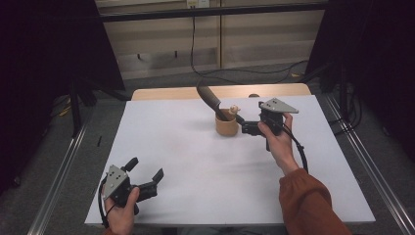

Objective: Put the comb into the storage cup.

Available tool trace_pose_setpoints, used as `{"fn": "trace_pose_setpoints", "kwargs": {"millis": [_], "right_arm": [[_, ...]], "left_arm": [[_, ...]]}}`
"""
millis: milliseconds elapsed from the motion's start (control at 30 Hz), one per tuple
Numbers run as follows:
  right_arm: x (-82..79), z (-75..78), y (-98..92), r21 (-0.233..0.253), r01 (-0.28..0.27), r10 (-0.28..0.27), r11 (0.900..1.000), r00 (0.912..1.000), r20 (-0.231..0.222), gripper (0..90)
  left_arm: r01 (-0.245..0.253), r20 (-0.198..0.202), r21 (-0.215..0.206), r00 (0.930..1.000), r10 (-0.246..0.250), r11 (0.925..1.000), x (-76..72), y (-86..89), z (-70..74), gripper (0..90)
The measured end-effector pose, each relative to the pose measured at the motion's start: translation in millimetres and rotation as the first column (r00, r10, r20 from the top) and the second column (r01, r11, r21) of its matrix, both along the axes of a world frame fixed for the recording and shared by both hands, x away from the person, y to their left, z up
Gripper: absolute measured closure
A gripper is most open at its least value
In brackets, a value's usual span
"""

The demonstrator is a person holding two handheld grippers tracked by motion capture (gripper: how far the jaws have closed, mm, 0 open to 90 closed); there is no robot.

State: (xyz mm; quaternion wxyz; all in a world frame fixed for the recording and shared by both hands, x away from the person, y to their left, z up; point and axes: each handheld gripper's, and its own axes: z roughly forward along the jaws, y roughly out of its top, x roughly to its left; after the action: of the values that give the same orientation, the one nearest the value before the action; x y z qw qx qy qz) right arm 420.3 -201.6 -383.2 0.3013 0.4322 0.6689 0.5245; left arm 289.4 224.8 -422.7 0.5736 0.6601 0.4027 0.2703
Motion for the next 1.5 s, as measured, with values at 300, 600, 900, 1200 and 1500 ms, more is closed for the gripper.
{"fn": "trace_pose_setpoints", "kwargs": {"millis": [300, 600, 900, 1200, 1500], "right_arm": [[-17.1, 2.8, -8.4, 0.0, 0.016, -0.016, 1.0, 0.9998, 0.008, 0.7], [-34.1, 4.4, -19.9, 0.014, 0.03, -0.031, 0.999, 0.9991, 0.031, 0.6], [-48.0, 3.2, -29.8, 0.001, 0.05, -0.05, 0.999, 0.9973, 0.054, 0.5], [-66.0, -5.7, -40.5, 0.014, 0.059, -0.06, 0.998, 0.9961, 0.064, 0.4], [-79.8, -9.6, -53.1, -0.004, 0.103, -0.103, 0.995, 0.9909, 0.087, 0.4]], "left_arm": [[0.004, 0.004, 0.005, 1.0, -0.004, 1.0, -0.9, 0.5, -0.2, 2.2], [-0.003, 0.003, 0.005, 1.0, 0.003, 1.0, -1.1, 1.4, -0.3, 2.2], [-0.007, 0.005, -0.001, 1.0, 0.007, 1.0, -1.4, 1.5, -0.3, 2.2], [-0.013, 0.005, -0.003, 0.9999, 0.013, 0.9999, -1.9, 2.0, 0.2, 2.2], [-0.02, -0.001, 0.0, 0.9998, 0.02, 0.9998, -2.2, 3.0, 0.1, 2.2]]}}
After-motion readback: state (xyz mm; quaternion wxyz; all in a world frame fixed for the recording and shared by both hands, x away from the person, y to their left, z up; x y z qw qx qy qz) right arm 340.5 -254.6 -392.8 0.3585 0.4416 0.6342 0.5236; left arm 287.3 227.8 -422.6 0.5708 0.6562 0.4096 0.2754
